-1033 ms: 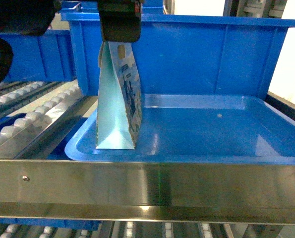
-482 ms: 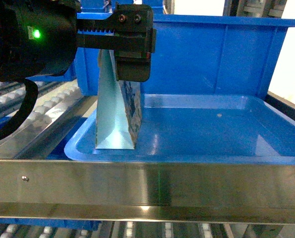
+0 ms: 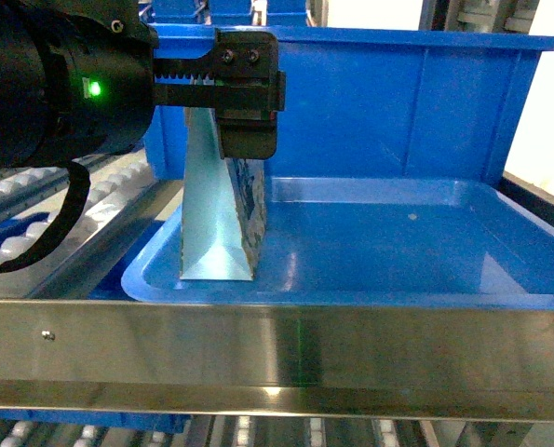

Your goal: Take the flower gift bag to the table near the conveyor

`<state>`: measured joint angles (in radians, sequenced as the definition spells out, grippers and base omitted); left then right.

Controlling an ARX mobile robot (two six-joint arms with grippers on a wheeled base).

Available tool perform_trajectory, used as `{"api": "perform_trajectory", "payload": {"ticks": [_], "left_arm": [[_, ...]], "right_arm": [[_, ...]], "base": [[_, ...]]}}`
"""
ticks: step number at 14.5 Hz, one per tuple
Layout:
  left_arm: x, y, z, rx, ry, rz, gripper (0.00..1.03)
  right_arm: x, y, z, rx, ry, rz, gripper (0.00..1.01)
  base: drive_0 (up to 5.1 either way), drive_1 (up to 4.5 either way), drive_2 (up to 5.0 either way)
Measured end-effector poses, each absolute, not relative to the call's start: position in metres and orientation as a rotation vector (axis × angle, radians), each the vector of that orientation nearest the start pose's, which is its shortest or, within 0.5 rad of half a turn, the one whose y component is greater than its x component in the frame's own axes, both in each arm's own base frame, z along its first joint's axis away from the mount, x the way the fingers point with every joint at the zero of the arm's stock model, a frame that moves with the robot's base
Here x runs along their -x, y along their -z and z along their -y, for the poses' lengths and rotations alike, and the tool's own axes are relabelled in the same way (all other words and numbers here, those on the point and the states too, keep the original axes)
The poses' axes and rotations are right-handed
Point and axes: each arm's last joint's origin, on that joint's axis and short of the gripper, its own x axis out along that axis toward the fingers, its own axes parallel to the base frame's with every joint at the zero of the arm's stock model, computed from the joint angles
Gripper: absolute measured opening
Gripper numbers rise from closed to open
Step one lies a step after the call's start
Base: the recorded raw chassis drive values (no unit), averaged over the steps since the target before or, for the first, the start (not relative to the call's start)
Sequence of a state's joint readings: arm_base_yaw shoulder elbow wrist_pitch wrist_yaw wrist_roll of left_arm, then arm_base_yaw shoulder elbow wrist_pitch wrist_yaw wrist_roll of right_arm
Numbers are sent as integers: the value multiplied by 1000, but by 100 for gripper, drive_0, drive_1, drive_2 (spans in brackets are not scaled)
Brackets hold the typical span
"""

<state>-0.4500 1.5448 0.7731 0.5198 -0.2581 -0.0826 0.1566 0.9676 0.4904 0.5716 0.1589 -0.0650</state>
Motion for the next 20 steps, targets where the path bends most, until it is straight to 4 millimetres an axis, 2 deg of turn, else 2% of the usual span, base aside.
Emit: {"api": "perform_trajectory", "payload": {"ticks": [1,8,9,13,15,17,20], "left_arm": [[-295,-216,134,-4,179,-243,98],[-297,-213,137,6,170,-259,10],[-297,-213,138,6,172,-257,2],[-296,-218,138,-8,154,-216,2],[-293,-232,133,-6,136,-164,2],[-287,-255,124,4,121,-92,2],[-272,-285,102,-6,75,23,2]], "right_arm": [[-209,-271,-29,50,5,93,2],[-209,-271,-29,50,5,93,2],[-209,-271,-29,50,5,93,2],[-209,-271,-28,50,5,93,2],[-209,-271,-29,50,5,93,2],[-209,-271,-28,50,5,93,2],[-209,-271,-29,50,5,93,2]], "base": [[0,0,0],[0,0,0],[0,0,0],[0,0,0],[0,0,0],[0,0,0],[0,0,0]]}}
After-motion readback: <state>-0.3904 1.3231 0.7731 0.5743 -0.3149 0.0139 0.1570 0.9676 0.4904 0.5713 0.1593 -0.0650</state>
